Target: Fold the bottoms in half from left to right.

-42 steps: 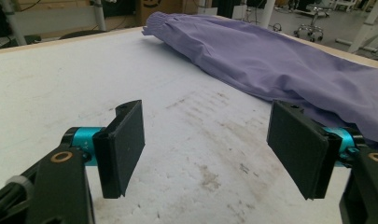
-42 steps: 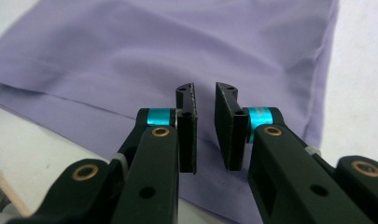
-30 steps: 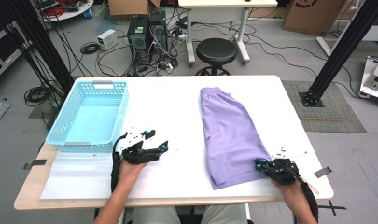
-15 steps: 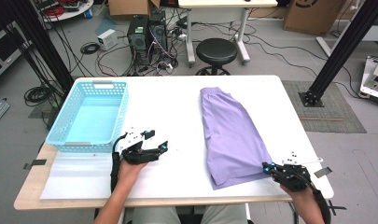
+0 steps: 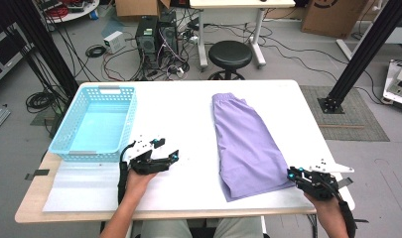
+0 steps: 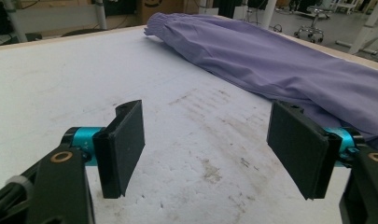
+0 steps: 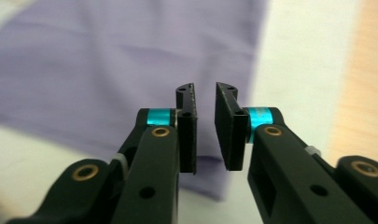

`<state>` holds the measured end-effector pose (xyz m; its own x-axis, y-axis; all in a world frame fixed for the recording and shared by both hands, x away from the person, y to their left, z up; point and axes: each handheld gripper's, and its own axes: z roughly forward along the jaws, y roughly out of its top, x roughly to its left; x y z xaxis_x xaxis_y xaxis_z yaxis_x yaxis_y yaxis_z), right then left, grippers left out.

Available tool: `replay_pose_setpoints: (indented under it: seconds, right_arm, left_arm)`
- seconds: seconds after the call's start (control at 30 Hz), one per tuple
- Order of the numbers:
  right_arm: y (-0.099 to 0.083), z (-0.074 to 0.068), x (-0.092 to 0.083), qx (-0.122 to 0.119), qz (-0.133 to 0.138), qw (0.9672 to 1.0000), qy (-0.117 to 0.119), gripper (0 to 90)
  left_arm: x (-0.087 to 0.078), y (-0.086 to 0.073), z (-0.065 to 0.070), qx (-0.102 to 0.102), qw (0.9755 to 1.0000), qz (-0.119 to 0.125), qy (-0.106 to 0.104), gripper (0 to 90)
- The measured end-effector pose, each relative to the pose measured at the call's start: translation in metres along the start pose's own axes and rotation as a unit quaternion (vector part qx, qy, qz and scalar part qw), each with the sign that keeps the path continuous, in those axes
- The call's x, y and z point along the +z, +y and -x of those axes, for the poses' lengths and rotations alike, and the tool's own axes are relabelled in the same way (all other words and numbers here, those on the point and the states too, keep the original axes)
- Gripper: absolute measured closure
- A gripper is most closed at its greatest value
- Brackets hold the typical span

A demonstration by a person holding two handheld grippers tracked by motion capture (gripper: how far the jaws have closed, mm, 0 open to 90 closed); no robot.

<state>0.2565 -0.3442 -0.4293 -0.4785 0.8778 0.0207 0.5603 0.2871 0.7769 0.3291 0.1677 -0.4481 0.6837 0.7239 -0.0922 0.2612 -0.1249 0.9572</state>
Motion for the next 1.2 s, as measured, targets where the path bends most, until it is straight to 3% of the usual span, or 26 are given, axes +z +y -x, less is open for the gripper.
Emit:
replay_pose_setpoints:
  seconds: [0.23,0.3,0.33,0.43,0.6,0.67,0.77,0.87,1.03,1.2]
  right_arm:
    - [-0.004,0.002,0.021,-0.005,-0.05,0.9986,-0.012,76.0]
    - [-0.006,0.002,0.02,-0.006,-0.048,0.9988,-0.01,88.5]
    - [-0.006,0.002,0.018,-0.008,-0.049,0.9987,-0.011,89.9]
    - [-0.007,-0.001,0.014,-0.028,-0.051,0.9982,-0.01,90.0]
    - [-0.009,-0.005,0.003,-0.035,-0.051,0.9979,-0.015,90.0]
    - [-0.012,-0.005,0.004,-0.038,-0.063,0.9972,-0.016,90.0]
    - [-0.013,-0.004,0.004,-0.033,-0.057,0.9977,-0.015,90.0]
    - [-0.008,-0.005,0.003,-0.028,-0.038,0.9988,-0.01,84.7]
    - [0.01,-0.018,0.006,-0.024,0.016,0.9995,0.009,62.6]
    - [0.031,-0.04,0.028,-0.032,0.044,0.9976,0.042,49.8]
  left_arm:
    - [-0.001,0.0,0.0,0.0,1.0,-0.001,-0.002,27.7]
    - [-0.001,0.0,0.0,0.0,1.0,0.0,-0.004,27.7]
    - [-0.001,0.0,0.0,-0.001,1.0,0.0,-0.003,27.7]
    - [-0.001,0.0,0.0,-0.002,1.0,0.0,-0.003,27.7]
    - [-0.001,0.0,0.0,-0.001,1.0,-0.001,-0.002,27.7]
    - [-0.001,0.0,0.0,-0.002,1.0,-0.001,-0.002,27.7]
    - [-0.001,0.0,0.0,-0.001,1.0,-0.001,-0.002,27.6]
    - [-0.001,0.0,0.0,-0.002,1.0,-0.001,-0.002,27.7]
    - [0.0,0.0,0.0,-0.004,1.0,0.002,-0.002,27.7]
    - [-0.001,0.0,-0.001,-0.002,1.0,0.002,-0.001,27.7]
